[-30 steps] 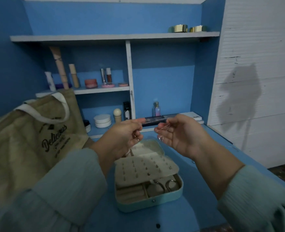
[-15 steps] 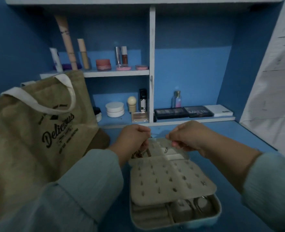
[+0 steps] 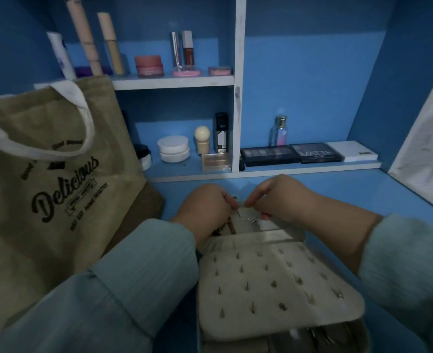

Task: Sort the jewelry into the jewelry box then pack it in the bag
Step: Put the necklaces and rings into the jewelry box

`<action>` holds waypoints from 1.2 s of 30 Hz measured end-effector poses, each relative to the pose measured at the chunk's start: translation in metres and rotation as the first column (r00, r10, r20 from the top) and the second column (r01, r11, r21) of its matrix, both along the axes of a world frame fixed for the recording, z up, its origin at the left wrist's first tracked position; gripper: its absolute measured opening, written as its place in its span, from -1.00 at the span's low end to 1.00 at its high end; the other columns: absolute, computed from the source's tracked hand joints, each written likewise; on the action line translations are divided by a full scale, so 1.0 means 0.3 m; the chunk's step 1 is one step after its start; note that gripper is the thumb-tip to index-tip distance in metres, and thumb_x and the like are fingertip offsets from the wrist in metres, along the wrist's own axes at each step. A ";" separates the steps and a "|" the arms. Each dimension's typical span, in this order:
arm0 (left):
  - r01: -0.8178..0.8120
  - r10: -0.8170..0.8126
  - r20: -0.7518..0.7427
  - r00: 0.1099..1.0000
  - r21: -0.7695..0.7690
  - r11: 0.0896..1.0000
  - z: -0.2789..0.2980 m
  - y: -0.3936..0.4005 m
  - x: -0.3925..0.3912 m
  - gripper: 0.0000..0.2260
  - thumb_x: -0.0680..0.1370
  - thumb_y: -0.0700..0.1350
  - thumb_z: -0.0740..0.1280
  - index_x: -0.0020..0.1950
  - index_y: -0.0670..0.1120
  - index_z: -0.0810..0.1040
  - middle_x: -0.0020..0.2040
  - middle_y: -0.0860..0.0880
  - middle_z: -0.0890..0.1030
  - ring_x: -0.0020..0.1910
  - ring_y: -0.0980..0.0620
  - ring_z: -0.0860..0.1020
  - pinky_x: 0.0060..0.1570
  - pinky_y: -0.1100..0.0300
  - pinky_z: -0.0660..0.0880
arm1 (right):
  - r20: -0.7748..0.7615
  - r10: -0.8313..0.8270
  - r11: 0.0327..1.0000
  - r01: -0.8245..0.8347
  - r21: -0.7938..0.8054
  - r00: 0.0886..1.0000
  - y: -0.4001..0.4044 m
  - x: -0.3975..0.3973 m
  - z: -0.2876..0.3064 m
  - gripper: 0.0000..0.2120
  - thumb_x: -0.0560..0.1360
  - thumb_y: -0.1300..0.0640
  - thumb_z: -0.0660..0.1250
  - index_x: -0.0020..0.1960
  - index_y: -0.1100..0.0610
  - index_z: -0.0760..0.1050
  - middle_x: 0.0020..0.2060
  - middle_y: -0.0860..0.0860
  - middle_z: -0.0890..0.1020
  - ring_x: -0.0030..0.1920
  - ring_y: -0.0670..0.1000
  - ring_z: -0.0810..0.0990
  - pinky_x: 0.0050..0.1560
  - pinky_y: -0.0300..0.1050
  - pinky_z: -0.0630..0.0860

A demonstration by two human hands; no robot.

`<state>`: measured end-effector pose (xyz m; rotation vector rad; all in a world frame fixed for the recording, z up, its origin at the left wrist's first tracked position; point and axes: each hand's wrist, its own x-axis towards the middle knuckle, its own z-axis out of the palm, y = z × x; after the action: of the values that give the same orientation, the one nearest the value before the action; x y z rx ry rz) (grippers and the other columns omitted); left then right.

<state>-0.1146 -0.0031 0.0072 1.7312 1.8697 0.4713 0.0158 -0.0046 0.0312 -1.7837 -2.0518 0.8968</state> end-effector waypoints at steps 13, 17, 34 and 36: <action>-0.003 -0.005 -0.113 0.994 -0.068 0.998 0.001 0.035 -0.013 -0.75 0.56 -0.10 0.25 0.19 -0.11 0.58 0.14 -0.09 0.58 0.11 -0.01 0.52 0.12 0.19 0.43 | 0.300 0.098 0.983 -0.044 -0.180 0.949 0.050 -0.042 0.007 -0.72 0.57 0.11 0.19 -0.25 0.18 0.53 -0.52 0.01 0.48 -0.57 -0.09 0.31 -0.50 -0.30 0.26; -0.002 -0.003 -0.118 0.993 -0.047 0.999 -0.005 0.032 -0.018 -0.77 0.55 -0.08 0.27 0.14 -0.11 0.61 0.05 -0.09 0.62 0.02 0.01 0.55 0.01 0.20 0.45 | 0.200 0.028 0.969 0.022 -0.247 0.979 0.055 -0.034 0.012 -0.64 0.55 0.11 0.22 -0.41 0.16 0.33 -0.78 -0.05 0.29 -0.77 -0.11 0.18 -0.64 -0.48 0.10; 0.170 -0.183 -0.233 0.955 -0.076 0.982 0.039 -0.041 -0.002 -0.79 0.56 -0.07 0.26 0.10 -0.06 0.63 -0.05 -0.03 0.63 -0.21 0.08 0.51 -0.21 0.24 0.46 | 0.018 0.085 0.994 -0.084 -0.064 0.996 -0.005 0.034 -0.008 -0.80 0.50 0.26 0.27 0.01 0.04 0.61 -0.37 -0.02 0.54 -0.44 -0.12 0.45 -0.32 -0.32 0.43; 0.206 -0.217 -0.245 0.945 -0.070 0.976 0.046 -0.049 -0.001 -0.79 0.57 -0.07 0.24 0.11 -0.04 0.62 -0.21 0.06 0.56 -0.31 0.15 0.44 -0.34 0.30 0.38 | 0.032 0.081 0.997 -0.081 -0.015 0.996 -0.020 0.044 -0.007 -0.80 0.52 0.24 0.26 -0.03 0.00 0.61 -0.31 -0.06 0.55 -0.36 -0.12 0.47 -0.27 -0.32 0.43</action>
<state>-0.1148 -0.0177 0.0212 2.0119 1.8149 0.1301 0.0290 -0.0105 0.0291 -1.7439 -2.1569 0.9119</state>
